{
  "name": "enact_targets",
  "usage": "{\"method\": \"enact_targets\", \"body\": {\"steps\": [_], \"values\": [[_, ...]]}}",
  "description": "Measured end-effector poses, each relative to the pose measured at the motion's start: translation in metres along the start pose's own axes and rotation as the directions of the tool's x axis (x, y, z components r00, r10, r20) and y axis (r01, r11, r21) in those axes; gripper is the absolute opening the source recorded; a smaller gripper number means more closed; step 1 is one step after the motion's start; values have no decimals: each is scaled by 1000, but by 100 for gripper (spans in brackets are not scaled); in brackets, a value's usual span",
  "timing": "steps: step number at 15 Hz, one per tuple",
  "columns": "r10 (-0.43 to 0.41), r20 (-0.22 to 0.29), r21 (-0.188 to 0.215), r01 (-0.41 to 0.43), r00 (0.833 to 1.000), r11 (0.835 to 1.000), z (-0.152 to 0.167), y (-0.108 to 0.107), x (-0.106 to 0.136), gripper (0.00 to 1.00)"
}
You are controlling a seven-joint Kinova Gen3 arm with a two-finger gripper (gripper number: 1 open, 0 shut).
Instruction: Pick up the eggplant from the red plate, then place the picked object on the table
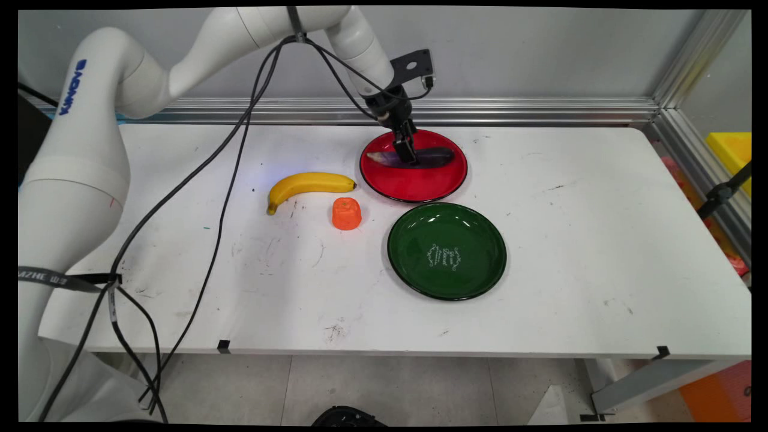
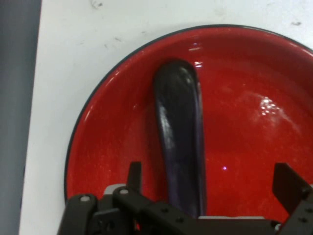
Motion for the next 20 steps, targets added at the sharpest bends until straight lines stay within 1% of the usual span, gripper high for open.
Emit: {"method": "enact_targets", "body": {"steps": [6, 10, 11, 17, 20], "values": [[-16, -10, -1, 16, 1000, 1000, 19, -10, -6, 100], [-24, -12, -4, 24, 1000, 1000, 27, -13, -9, 100], [-26, -13, -5, 26, 1000, 1000, 28, -14, -9, 0], [-30, -15, -8, 30, 999, 1000, 32, -17, -12, 0], [-30, -12, -10, 30, 999, 999, 28, -18, -13, 0]]}}
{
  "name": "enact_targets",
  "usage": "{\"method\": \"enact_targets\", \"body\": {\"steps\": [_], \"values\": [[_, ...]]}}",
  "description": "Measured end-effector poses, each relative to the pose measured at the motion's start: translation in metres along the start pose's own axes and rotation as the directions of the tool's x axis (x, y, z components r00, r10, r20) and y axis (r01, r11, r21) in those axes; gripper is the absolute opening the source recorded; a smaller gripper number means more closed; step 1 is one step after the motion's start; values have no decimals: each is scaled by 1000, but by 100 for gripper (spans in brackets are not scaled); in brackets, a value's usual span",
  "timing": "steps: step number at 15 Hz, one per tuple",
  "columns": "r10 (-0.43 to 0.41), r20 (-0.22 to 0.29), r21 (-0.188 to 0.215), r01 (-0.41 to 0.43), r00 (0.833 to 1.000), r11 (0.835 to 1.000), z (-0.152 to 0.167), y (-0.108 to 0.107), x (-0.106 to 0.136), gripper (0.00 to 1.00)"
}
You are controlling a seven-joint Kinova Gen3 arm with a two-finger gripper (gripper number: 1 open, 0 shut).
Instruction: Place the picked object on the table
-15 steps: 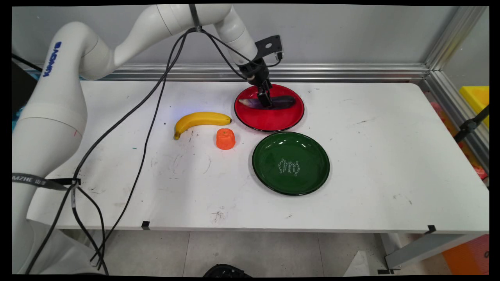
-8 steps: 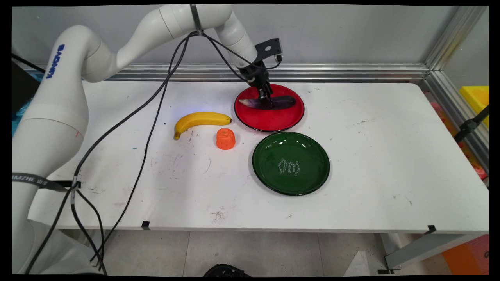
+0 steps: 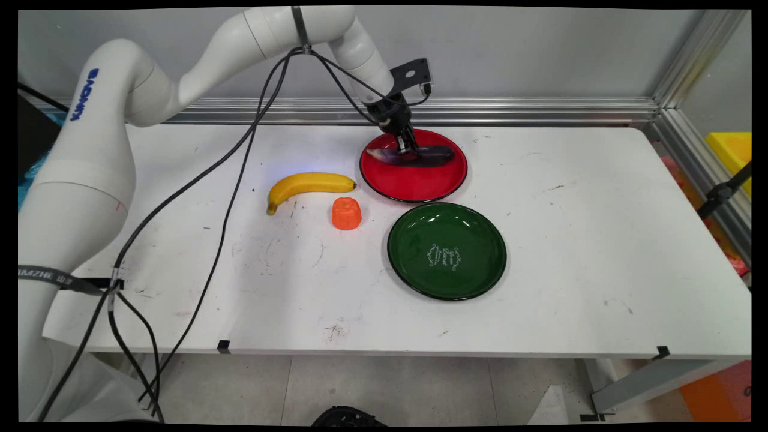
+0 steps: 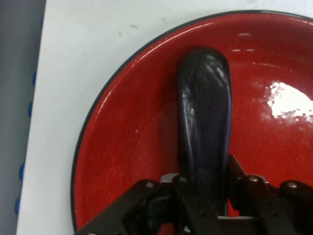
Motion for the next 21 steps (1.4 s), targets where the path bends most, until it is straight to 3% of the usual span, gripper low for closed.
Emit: {"method": "enact_targets", "body": {"steps": [8, 12, 16, 21], "values": [[5, -2, 6, -5, 1000, 1000, -27, 13, 10, 0], [-5, -12, 1, 5, 1000, 1000, -49, 35, 25, 0], [-4, -19, -23, 3, 1000, 1000, -79, 73, 37, 0], [-20, -7, -70, 19, 1000, 997, -112, 124, 27, 0]]}}
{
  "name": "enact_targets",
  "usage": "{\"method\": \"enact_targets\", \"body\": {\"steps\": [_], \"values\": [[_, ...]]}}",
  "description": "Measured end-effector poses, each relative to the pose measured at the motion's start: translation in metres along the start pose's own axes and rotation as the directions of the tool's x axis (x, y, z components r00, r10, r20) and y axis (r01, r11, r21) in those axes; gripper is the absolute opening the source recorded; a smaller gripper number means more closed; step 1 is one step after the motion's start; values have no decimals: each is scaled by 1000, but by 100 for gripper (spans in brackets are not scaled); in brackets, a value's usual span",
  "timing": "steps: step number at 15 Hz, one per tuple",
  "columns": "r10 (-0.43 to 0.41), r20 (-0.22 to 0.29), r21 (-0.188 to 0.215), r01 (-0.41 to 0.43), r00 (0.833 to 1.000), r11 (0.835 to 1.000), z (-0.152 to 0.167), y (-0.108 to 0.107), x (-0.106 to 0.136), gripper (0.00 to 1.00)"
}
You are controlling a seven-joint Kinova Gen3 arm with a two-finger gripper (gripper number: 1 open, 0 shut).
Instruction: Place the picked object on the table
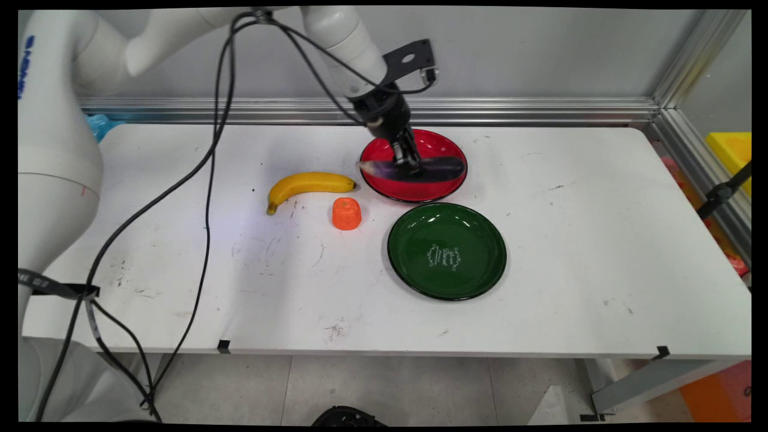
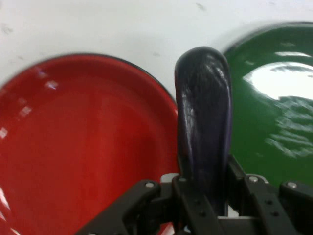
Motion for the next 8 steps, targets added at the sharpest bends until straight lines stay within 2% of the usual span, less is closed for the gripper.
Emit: {"method": "enact_targets", "body": {"steps": [4, 8], "values": [[0, 13, -35, 1, 1000, 999, -17, 33, -16, 0], [2, 33, -60, 0, 999, 998, -33, 63, -42, 0]]}}
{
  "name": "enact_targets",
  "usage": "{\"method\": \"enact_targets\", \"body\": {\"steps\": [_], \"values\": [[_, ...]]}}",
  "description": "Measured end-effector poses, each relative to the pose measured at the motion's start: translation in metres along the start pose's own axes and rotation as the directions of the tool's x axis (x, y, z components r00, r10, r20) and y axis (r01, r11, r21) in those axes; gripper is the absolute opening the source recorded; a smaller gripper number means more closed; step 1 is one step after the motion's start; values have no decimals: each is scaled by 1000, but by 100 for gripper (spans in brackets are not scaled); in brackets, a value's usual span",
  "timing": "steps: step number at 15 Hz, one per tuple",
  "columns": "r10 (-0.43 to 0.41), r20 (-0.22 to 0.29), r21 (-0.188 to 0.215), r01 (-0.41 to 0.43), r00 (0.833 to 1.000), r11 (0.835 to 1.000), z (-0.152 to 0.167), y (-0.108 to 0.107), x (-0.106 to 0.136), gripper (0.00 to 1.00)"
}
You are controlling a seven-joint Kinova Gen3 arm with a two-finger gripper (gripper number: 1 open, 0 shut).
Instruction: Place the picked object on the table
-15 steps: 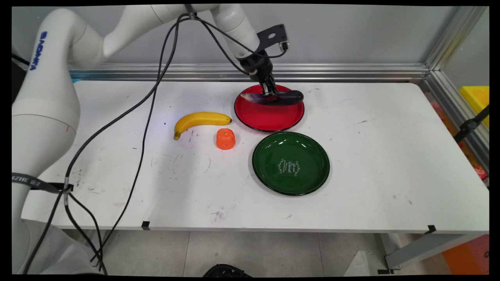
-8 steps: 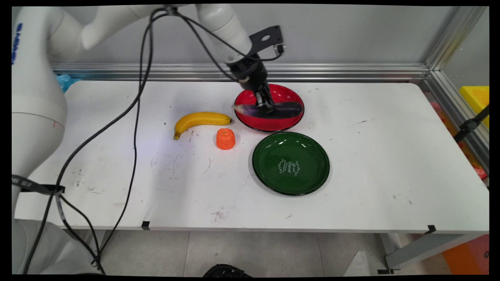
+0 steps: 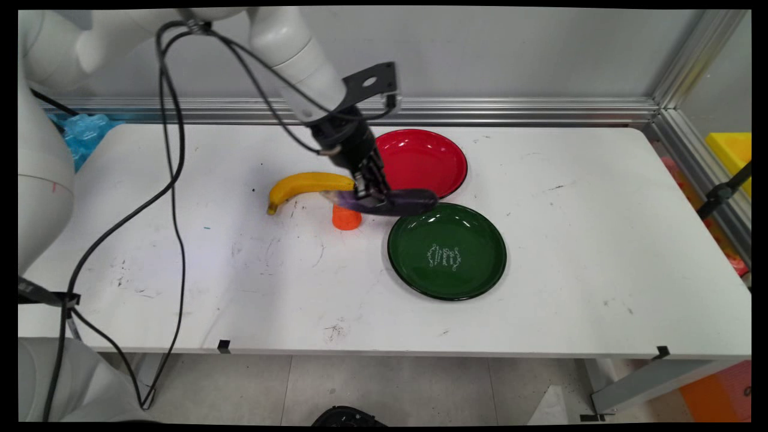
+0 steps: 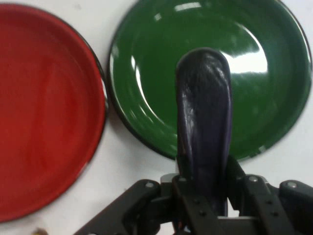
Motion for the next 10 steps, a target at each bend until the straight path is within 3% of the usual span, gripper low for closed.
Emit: {"method": "enact_targets", "body": {"steps": [5, 10], "values": [[-1, 17, 0, 1, 1000, 1000, 0, 22, -37, 0], [-12, 32, 9, 12, 999, 1000, 15, 26, -70, 0]]}}
